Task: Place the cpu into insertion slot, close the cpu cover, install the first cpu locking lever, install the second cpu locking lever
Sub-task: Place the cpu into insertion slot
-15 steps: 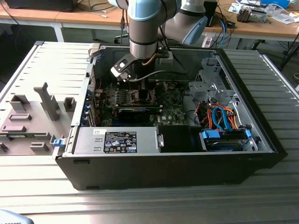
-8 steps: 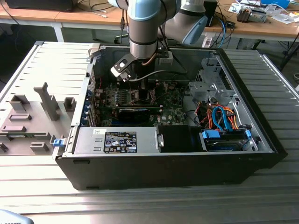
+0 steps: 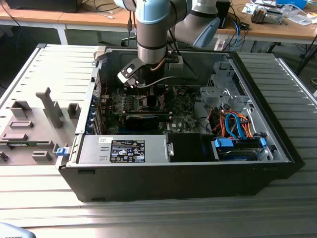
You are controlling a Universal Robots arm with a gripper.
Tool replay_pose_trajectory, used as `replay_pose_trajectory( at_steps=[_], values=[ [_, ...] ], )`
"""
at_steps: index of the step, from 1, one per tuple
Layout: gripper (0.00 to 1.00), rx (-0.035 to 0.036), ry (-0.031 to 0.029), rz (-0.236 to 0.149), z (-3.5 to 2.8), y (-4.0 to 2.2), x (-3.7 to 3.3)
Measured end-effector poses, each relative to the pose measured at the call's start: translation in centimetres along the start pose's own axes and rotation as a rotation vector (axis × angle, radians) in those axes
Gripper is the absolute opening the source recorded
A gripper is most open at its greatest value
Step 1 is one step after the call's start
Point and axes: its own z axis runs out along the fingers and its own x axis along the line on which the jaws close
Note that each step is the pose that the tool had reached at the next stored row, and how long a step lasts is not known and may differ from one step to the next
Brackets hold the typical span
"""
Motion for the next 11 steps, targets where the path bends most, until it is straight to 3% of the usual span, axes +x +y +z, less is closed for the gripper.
replay_pose_trajectory(
  at_steps=[3, 5, 10, 11],
  values=[
    [0.61, -0.0013, 0.0021, 0.0, -0.48, 0.03, 0.04],
    [0.61, -0.0001, 0.0002, 0.0, -0.86, 0.03, 0.01],
    [0.61, 0.0011, -0.0004, 0.0, -1.03, 0.17, 0.01],
    [0.61, 0.0008, 0.0, 0.0, -1.37, 0.19, 0.01]
  ],
)
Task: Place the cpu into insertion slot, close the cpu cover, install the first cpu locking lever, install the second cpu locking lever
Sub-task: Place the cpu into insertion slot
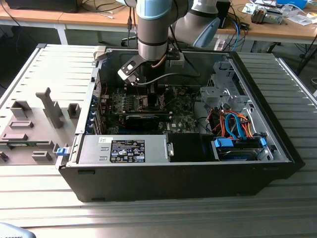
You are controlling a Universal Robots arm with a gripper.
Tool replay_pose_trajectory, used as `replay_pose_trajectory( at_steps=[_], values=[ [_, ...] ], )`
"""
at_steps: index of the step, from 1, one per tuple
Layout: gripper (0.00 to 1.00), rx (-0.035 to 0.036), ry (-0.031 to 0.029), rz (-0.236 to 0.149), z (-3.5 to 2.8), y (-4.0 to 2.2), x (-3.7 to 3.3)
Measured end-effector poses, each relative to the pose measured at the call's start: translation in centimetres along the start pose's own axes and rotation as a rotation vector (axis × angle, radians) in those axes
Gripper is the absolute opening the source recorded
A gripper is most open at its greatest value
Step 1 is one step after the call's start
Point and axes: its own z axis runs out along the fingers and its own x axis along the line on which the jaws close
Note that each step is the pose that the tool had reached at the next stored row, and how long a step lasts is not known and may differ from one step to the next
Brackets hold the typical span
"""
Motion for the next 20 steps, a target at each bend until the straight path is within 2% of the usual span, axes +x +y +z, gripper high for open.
replay_pose_trajectory(
  at_steps=[2, 3, 10, 11, 12, 13, 14, 17, 20],
  values=[
    [0.61, 0.0001, -0.0001, 0.0, -0.66, 0.02, 0.0],
    [0.61, 0.0002, -0.0009, 0.0, -1.19, 0.04, 0.0],
    [0.6, 0.0007, -0.0009, 0.0, -1.24, 0.05, 0.0],
    [0.47, 0.0009, -0.001, 0.0, -1.25, 0.05, -0.05],
    [0.41, 0.0008, -0.001, 0.0, -1.25, 0.05, -0.1],
    [0.41, 0.0007, -0.0008, 0.0, -1.24, 0.05, -0.16],
    [0.29, 0.0007, -0.0009, 0.0, -1.22, 0.04, -0.36],
    [0.11, 0.0007, -0.0008, 0.0, -1.16, 0.04, -0.85],
    [0.11, 0.0008, -0.0008, 0.0, -1.1, 0.04, -1.18]
  ],
)
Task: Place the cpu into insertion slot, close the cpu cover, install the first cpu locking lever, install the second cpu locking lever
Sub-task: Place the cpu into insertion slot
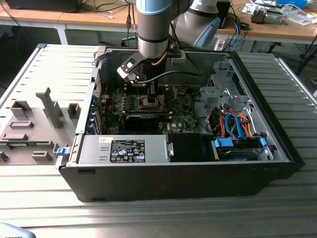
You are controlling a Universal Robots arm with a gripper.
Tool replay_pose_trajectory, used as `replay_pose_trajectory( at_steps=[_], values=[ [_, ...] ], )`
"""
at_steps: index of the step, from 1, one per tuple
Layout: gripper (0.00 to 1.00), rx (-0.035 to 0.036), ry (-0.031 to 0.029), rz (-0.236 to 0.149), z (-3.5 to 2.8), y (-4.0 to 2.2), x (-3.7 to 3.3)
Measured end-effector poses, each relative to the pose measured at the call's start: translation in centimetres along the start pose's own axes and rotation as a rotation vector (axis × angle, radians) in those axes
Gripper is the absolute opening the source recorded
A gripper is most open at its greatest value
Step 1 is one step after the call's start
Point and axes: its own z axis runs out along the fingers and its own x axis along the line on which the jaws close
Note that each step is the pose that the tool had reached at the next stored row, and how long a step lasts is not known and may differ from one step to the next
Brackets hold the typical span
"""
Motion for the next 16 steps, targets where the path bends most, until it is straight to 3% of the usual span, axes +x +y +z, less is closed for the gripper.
replay_pose_trajectory(
  at_steps=[4, 16],
  values=[
    [0.11, 0.0002, 0.0, 0.0, 0.07, 0.0, -1.14],
    [0.11, 0.0002, 0.0001, 0.0, 0.07, -0.01, -2.47]
  ],
)
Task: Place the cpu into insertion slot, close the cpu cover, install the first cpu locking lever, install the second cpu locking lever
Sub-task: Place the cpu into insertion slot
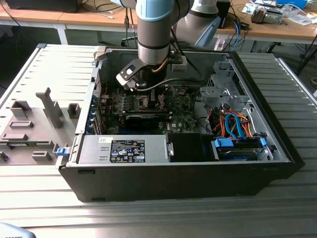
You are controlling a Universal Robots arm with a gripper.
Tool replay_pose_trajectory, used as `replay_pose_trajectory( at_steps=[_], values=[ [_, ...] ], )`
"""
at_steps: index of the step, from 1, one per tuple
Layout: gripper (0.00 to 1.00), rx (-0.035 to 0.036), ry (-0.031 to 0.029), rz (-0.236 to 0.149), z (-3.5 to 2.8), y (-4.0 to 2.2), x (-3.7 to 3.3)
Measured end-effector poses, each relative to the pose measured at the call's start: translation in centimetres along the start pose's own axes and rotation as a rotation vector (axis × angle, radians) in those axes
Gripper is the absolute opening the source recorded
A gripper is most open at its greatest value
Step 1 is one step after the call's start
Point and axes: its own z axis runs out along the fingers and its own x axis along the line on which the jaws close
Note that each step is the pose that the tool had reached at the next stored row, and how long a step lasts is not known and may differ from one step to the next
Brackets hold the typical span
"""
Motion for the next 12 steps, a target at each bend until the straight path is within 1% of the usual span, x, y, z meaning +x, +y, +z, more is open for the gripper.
replay_pose_trajectory(
  at_steps=[4, 7, 8, 10, 12],
  values=[
    [0.11, 0.0001, 0.0001, 0.0, -0.01, 0.0, 0.03],
    [0.11, 0.0, 0.0002, 0.0, -0.01, 0.01, 0.68],
    [0.11, 0.0, 0.0002, 0.0, -0.01, 0.01, 1.09],
    [0.11, 0.0, 0.0002, 0.0, -0.01, 0.01, 1.69],
    [0.11, 0.0001, 0.0001, 0.0, -0.01, 0.01, 2.19]
  ],
)
